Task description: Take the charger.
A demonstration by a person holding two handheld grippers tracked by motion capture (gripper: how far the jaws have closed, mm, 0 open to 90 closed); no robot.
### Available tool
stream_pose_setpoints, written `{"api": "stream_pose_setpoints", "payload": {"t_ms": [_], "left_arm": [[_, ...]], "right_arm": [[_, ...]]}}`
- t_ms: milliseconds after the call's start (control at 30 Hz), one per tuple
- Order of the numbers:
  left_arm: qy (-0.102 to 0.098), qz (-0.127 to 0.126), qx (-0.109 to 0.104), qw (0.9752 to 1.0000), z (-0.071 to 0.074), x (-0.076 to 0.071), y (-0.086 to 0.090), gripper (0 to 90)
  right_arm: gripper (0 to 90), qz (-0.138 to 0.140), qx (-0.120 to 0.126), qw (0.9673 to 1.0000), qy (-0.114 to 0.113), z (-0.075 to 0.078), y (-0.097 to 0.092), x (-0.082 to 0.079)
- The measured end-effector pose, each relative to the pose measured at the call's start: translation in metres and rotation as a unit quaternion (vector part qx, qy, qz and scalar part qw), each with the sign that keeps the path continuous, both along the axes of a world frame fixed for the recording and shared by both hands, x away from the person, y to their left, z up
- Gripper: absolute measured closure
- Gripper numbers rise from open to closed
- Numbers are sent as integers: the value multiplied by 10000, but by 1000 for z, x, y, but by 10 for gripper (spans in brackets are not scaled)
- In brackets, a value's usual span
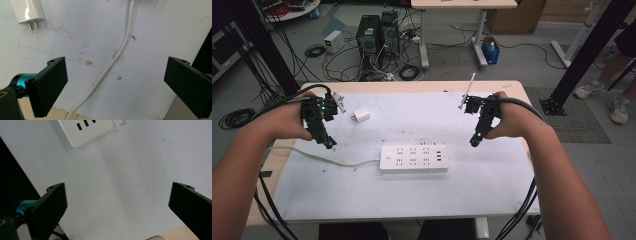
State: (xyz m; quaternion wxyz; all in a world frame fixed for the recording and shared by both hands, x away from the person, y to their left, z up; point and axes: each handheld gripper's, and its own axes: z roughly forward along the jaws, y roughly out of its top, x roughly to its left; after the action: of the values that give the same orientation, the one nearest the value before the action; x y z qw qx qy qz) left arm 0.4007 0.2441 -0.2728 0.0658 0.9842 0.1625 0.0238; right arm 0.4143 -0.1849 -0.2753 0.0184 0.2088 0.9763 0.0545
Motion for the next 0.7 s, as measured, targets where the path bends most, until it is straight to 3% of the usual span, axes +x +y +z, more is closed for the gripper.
{"api": "stream_pose_setpoints", "payload": {"t_ms": [367,600,700], "left_arm": [[-21,185,-140,9997,0,7,-2,51],[-178,556,-300,9978,0,14,4,51],[-338,774,-500,9952,-2,20,8,51]], "right_arm": [[13,9,4,10000,-40,-2,-1,4],[13,-37,23,9999,-95,-2,0,3],[13,-18,46,9999,-130,-2,0,3]]}}
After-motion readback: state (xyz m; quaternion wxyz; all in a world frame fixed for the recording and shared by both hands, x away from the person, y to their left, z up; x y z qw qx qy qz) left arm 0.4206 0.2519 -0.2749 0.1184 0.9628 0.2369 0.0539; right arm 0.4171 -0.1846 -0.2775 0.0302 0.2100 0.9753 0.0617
